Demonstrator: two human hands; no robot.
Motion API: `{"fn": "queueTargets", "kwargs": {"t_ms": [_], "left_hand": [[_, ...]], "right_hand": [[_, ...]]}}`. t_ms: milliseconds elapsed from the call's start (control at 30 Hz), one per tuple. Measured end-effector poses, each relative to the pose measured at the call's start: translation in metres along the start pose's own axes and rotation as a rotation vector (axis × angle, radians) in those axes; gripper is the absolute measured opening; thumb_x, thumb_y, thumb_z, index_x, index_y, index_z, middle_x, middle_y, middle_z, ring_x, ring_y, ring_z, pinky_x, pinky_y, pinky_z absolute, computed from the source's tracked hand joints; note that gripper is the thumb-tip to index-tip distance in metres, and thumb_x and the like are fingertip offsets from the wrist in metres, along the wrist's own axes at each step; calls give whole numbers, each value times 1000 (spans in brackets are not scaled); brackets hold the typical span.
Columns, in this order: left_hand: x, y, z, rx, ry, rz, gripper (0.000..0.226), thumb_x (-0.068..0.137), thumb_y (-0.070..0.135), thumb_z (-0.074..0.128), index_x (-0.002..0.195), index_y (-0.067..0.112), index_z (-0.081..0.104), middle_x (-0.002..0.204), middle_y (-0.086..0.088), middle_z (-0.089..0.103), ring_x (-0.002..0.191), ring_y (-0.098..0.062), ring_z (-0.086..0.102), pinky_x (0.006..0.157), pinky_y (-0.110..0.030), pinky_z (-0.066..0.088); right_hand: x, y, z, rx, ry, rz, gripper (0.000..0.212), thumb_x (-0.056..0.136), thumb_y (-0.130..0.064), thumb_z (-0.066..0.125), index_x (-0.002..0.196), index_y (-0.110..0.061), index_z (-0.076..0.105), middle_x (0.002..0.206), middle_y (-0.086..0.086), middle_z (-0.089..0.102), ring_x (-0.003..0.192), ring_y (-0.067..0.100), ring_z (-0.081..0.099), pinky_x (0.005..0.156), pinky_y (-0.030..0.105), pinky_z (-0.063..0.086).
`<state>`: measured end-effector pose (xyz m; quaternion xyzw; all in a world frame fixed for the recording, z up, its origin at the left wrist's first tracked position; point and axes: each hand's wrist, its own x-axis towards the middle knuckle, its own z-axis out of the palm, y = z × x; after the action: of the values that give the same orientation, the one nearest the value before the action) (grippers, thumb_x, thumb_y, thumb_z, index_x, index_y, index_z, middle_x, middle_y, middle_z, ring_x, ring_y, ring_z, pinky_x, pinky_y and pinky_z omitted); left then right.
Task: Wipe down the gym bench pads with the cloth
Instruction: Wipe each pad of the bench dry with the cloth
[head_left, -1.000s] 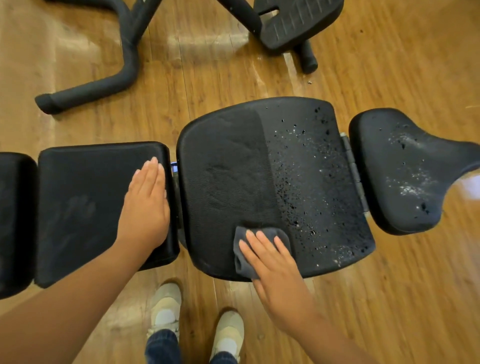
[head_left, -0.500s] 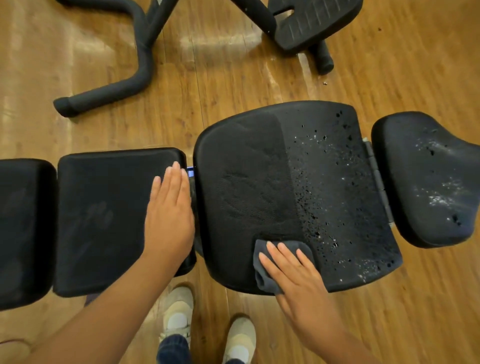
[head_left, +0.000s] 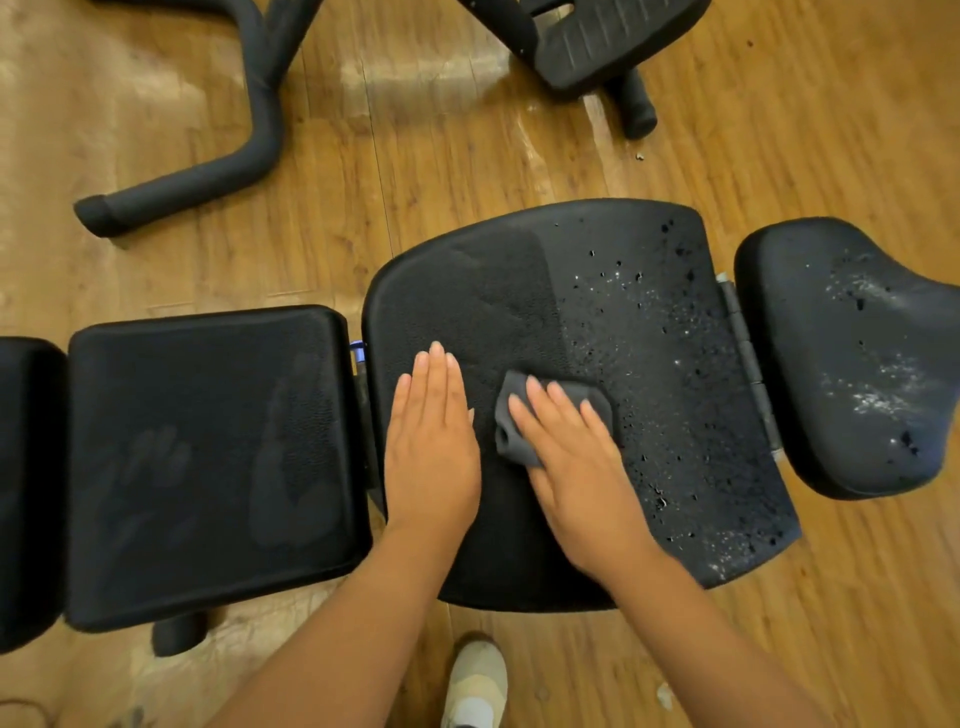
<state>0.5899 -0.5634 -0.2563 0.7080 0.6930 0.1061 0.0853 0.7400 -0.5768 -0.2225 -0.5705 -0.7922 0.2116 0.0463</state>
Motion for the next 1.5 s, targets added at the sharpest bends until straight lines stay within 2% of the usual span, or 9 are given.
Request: {"fn": "queueTargets", "kwargs": {"t_ms": [233, 467, 600, 667, 867, 1000, 1167, 1400, 1500], "left_hand": [[1, 0, -1, -20, -15, -13, 51, 94, 18, 27, 139, -5, 36, 147, -21, 35, 138, -30, 31, 114, -39, 12], [1, 1, -2, 10, -15, -11, 51, 94, 18, 27, 140, -5, 34, 147, -21, 34, 138, -31, 29, 114, -40, 14], [1, 1, -2, 25, -22, -6, 51, 94, 17, 29, 140, -6, 34, 147, -22, 34, 138, -32, 29, 114, -40, 14], [1, 0, -1, 34, -29, -4, 51, 95, 18, 30, 140, -5, 32, 148, -21, 32, 139, -31, 28, 114, -40, 13], [0, 1, -3, 51, -29, 2, 50, 96, 17, 30, 140, -5, 31, 148, -21, 33, 139, -31, 28, 114, -38, 11], [0, 0, -2, 43, -45, -8, 50, 97, 18, 29, 141, -4, 30, 149, -20, 31, 140, -30, 26, 115, -38, 10], [1, 2, -7, 19, -56, -18, 50, 96, 17, 35, 143, 1, 31, 150, -18, 30, 141, -29, 23, 116, -41, 15], [0, -1, -6, 2, -67, 18, 56, 87, 4, 57, 140, 5, 39, 147, -21, 34, 139, -34, 26, 114, -43, 14], [-1, 0, -11, -6, -63, 7, 54, 85, 8, 61, 137, 6, 44, 144, -20, 39, 137, -34, 32, 114, -45, 22]], "right_hand": [[139, 19, -27, -107, 51, -37, 53, 97, -14, 40, 147, -18, 22, 156, 2, 14, 144, 17, 6, 114, 32, -4], [144, 21, -30, -116, 27, -57, 52, 99, -16, 36, 148, -16, 20, 157, 2, 11, 144, 17, 4, 115, 34, -4], [100, 15, -24, -93, 19, -59, 52, 96, -15, 39, 146, -14, 25, 156, 4, 17, 144, 19, 9, 116, 37, 1], [53, 13, -16, -93, -14, -87, 53, 92, -17, 39, 144, -13, 30, 153, 5, 24, 143, 19, 14, 117, 39, 8], [-89, 12, 6, -107, -165, -100, 64, 79, -27, 41, 142, -20, 35, 151, -1, 30, 141, 15, 17, 112, 37, 12], [-119, 13, 11, -25, -183, -66, 63, 77, -24, 44, 139, -22, 39, 148, -3, 37, 139, 14, 22, 112, 35, 17], [-101, 14, -1, -58, -186, -64, 63, 75, -26, 42, 138, -23, 40, 147, -4, 38, 139, 12, 22, 110, 33, 17], [0, 19, -23, 10, -73, 28, 55, 92, -31, 22, 146, -23, 25, 154, -7, 16, 140, 1, -3, 116, 29, -3], [55, 26, -32, -6, -49, 51, 50, 98, -21, 34, 147, -22, 21, 156, -4, 11, 139, 3, -4, 117, 32, -3]]}}
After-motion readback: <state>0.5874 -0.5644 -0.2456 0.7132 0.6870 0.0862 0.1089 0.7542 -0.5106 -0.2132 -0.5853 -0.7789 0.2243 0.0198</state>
